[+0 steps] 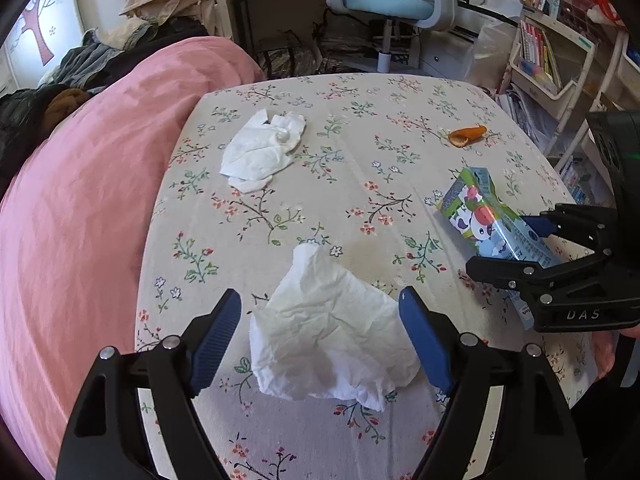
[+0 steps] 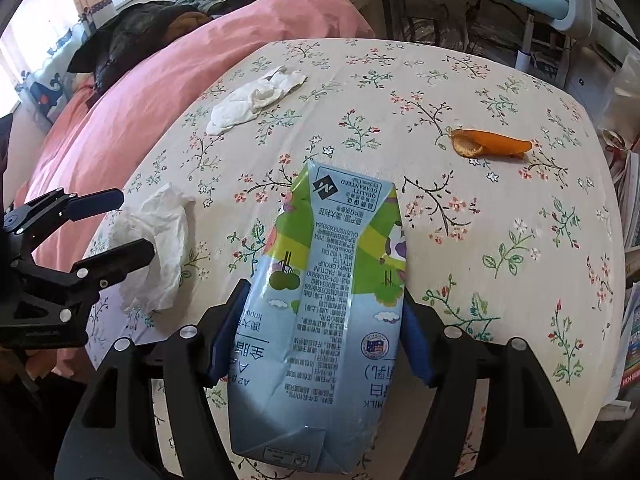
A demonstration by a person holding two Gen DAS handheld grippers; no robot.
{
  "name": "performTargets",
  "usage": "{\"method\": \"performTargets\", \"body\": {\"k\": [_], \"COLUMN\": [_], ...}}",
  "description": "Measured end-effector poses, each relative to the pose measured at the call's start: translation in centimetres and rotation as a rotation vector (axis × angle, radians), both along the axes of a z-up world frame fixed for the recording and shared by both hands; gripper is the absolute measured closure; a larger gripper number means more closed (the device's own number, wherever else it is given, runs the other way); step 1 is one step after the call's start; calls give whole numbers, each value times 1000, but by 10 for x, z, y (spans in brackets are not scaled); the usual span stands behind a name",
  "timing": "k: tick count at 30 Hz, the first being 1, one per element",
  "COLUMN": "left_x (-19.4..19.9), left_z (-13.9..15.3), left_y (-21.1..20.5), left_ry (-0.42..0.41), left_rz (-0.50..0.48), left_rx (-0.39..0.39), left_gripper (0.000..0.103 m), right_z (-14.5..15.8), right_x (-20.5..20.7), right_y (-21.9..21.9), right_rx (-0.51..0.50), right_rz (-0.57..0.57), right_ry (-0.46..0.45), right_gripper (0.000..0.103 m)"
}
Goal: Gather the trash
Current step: 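Grasp the blue-green milk carton with the right gripper while the left gripper closes on the tissue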
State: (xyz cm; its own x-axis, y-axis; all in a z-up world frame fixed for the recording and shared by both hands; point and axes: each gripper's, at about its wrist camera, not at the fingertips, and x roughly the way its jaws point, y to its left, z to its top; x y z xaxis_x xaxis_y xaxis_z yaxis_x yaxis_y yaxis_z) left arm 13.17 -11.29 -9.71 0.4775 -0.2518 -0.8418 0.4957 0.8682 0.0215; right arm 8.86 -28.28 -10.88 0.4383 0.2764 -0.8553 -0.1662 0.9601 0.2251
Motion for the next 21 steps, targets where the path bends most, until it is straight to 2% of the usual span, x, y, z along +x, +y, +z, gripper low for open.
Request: {"method": "performTargets", "body": {"k": [11, 16, 19, 21], "left_x": [-5, -8, -9, -10], "left_z": [-7, -17, -25, -30], "left_y": [-6, -10, -11, -9], "left_ry": [11, 35, 56, 63], "left_rz": [-46, -64, -69, -62], "left_rx": [52, 104, 135, 123], "left_gripper": [25, 25, 25, 24], "right_z": [1, 3, 6, 7], "right_x": [-5, -8, -12, -15], "right_y": [-3, 0, 1, 2], "right_rx": [-8, -11, -11, -11], "right_rz": [-4, 13, 23, 29], "right_ry": [6, 7, 2, -2], "right_gripper": [36, 37, 41, 42]}}
